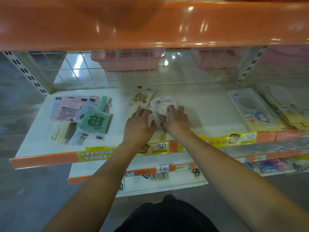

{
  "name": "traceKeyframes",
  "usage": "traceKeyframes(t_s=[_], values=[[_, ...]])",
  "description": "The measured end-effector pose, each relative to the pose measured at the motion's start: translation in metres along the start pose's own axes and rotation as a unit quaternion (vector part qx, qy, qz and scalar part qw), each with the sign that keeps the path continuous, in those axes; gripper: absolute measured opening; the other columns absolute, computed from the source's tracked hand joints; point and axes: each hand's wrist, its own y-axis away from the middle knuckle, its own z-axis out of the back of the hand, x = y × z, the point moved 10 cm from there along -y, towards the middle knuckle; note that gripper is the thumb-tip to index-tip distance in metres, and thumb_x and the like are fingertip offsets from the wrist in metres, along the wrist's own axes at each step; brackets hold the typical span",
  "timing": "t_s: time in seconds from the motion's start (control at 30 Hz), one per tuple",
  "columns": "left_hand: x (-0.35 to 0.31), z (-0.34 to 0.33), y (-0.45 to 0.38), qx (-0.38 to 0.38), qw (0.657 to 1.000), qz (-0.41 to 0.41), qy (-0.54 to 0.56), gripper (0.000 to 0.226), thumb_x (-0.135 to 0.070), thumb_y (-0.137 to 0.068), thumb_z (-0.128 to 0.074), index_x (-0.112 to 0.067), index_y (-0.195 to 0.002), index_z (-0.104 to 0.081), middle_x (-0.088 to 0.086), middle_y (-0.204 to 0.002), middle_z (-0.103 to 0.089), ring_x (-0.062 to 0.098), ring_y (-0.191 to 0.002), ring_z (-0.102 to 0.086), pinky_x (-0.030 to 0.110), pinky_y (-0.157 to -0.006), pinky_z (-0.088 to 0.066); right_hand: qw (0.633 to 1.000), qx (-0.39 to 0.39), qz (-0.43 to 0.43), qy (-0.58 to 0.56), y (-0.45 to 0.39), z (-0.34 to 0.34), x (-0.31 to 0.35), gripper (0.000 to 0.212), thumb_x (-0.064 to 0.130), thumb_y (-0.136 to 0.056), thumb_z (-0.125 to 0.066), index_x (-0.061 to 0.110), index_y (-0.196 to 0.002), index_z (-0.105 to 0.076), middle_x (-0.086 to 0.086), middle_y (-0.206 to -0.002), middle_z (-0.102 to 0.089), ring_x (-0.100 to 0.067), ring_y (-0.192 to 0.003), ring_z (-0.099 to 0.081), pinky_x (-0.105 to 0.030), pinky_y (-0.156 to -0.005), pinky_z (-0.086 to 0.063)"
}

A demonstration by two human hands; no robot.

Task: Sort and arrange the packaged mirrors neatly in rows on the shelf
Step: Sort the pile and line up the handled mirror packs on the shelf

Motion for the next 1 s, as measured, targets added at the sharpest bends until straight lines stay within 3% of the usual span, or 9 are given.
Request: traceKeyframes(t_s=[0.37, 0.57, 0.67, 0.9, 1.0], values=[[-0.050, -0.018, -0.026, 0.018, 1.000, -0.001, 0.010, 0.037, -0.035, -0.092, -0.053, -0.017, -0.124, -0.054, 0.003, -0.125, -0.055, 0.028, -0.105, -0.059, 0.039, -0.084, -0.047, 0.993, -0.077, 0.050, -0.068, 0.004, 0.068, -0.040, 0.052, 0.029, -0.079, -0.065, 0.021, -0.128, -0.050, -0.004, -0.139, -0.040, -0.033, -0.111, -0.057, -0.036, -0.087, -0.048], [-0.110, -0.051, -0.047, 0.054, 0.998, -0.026, 0.023, 0.037, -0.036, -0.093, -0.051, -0.021, -0.126, -0.052, 0.000, -0.128, -0.052, 0.025, -0.112, -0.055, 0.037, -0.092, -0.042, 0.991, -0.125, 0.017, -0.053, -0.004, 0.115, -0.119, 0.051, 0.027, -0.078, -0.065, 0.019, -0.127, -0.051, -0.006, -0.139, -0.040, -0.032, -0.112, -0.057, -0.036, -0.085, -0.046], [-0.140, -0.066, -0.055, 0.067, 0.996, -0.041, 0.035, 0.036, -0.036, -0.092, -0.051, -0.021, -0.125, -0.053, 0.000, -0.128, -0.053, 0.024, -0.110, -0.056, 0.037, -0.092, -0.043, 0.989, -0.143, 0.002, -0.026, -0.014, 0.136, -0.166, 0.053, 0.027, -0.079, -0.065, 0.015, -0.127, -0.050, -0.010, -0.137, -0.040, -0.030, -0.121, -0.050, -0.036, -0.089, -0.044], [-0.185, -0.094, -0.062, 0.072, 0.995, -0.054, 0.050, 0.034, -0.035, -0.091, -0.053, -0.021, -0.122, -0.056, 0.000, -0.124, -0.056, 0.024, -0.106, -0.058, 0.038, -0.090, -0.045, 0.984, -0.173, -0.043, 0.008, -0.035, 0.165, -0.254, 0.055, 0.035, -0.074, -0.067, 0.017, -0.123, -0.051, -0.009, -0.132, -0.043, -0.032, -0.115, -0.051, -0.039, -0.087, -0.048], [-0.194, -0.101, -0.062, 0.075, 0.995, -0.052, 0.042, 0.035, -0.035, -0.091, -0.053, -0.021, -0.122, -0.056, 0.000, -0.124, -0.056, 0.023, -0.107, -0.057, 0.037, -0.088, -0.046, 0.985, -0.150, -0.057, 0.063, -0.041, 0.161, -0.278, 0.061, 0.042, -0.076, -0.065, 0.019, -0.129, -0.045, -0.009, -0.138, -0.035, -0.035, -0.117, -0.046, -0.040, -0.088, -0.046]])
